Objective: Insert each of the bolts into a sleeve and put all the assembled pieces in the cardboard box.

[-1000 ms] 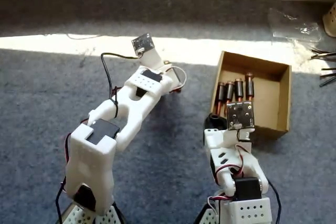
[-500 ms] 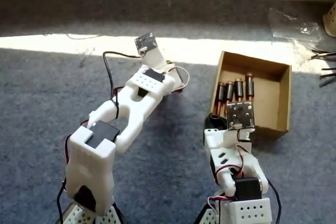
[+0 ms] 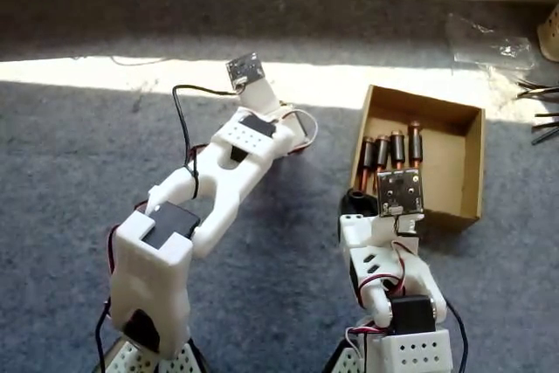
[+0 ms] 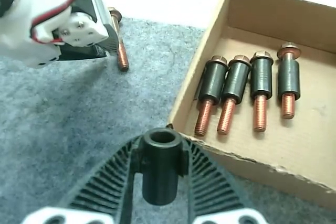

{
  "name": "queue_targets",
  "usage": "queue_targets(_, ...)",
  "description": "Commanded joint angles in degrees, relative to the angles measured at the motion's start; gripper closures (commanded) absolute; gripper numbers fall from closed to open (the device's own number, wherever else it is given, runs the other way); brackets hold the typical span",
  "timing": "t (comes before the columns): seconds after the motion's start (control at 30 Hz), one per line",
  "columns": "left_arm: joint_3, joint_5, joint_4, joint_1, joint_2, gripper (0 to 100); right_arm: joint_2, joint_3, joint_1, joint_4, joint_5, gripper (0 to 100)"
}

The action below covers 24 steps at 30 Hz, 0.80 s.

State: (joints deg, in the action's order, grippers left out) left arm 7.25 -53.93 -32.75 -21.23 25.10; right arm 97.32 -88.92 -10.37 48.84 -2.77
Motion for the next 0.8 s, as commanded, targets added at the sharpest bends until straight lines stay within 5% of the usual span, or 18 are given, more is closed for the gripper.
queue_targets(0.0,-2.4,6.4,2.0,-3.6,-3.9,93,0.7,0.8,0.2,-1.5,-0.9,99.5)
queue_targets(0.43,-2.3,8.0,3.0,-1.8,-3.8,93,0.7,0.8,0.1,-1.5,-0.9,99.5)
queue_targets(0.6,-2.3,0.3,2.8,-0.2,-3.8,93,0.7,0.8,0.1,-1.5,-0.9,99.5)
queue_targets(0.77,-2.2,1.1,2.6,-0.5,-3.8,93,0.7,0.8,0.1,-1.5,-0.9,99.5)
